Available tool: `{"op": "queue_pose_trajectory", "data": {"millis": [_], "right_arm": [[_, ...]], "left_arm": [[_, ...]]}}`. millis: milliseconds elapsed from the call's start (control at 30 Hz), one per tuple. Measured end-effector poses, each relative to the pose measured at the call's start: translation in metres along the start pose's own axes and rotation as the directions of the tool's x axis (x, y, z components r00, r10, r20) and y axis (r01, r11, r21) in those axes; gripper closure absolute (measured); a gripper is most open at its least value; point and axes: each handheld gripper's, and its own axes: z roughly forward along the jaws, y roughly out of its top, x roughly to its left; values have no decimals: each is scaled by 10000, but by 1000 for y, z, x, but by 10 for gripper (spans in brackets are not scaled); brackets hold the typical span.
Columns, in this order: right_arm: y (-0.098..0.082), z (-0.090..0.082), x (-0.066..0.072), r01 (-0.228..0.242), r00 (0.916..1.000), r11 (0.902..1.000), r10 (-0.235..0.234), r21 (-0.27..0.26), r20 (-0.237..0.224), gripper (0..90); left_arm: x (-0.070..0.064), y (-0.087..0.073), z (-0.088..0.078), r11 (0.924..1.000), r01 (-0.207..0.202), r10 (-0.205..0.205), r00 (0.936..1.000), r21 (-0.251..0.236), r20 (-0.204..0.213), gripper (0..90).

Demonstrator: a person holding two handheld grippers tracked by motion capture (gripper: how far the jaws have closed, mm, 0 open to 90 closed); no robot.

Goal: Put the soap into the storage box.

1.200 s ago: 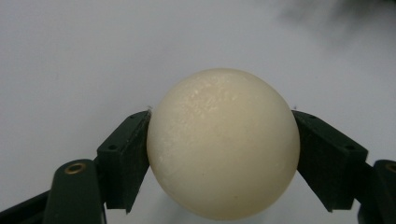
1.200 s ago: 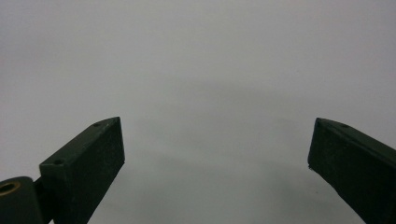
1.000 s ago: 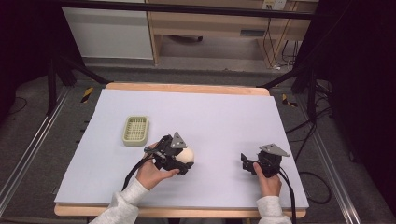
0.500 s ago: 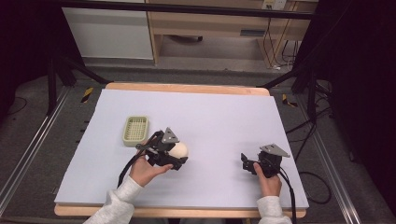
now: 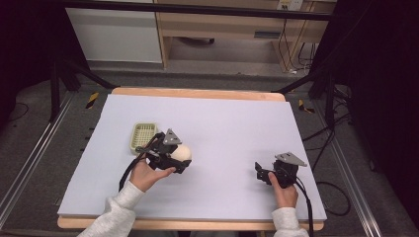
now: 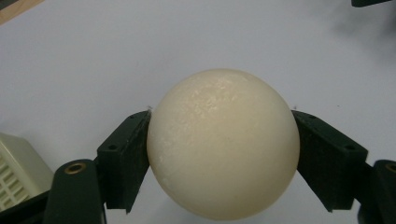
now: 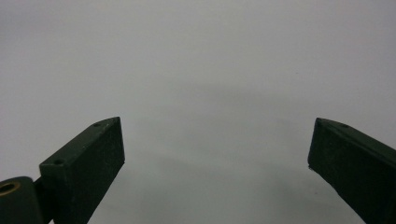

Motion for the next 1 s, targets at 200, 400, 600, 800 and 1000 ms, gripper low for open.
{"op": "queue_pose_trajectory", "data": {"millis": [200, 400, 600, 800, 1000], "right_arm": [[0, 0, 0, -9, 10000, 10000, 9, 9, 9, 41], [0, 0, 0, -11, 10000, 10000, 11, 6, 0, 41], [0, 0, 0, -27, 10000, 10000, 27, 16, -13, 41], [0, 0, 0, 1, 10000, 10000, -1, 9, 2, 41], [0, 0, 0, -33, 10000, 10000, 33, 32, -16, 41]], "left_arm": [[11, -3, -2, 9998, 192, -191, 9997, 40, -169, 238], [24, -6, -5, 9987, 494, -490, 9981, 100, -371, 237], [41, -10, -8, 9964, 836, -826, 9939, 107, -727, 238], [51, -14, -9, 9937, 1117, -1100, 9896, 133, -926, 238], [58, -14, -9, 9920, 1245, -1220, 9875, 200, -995, 237]]}}
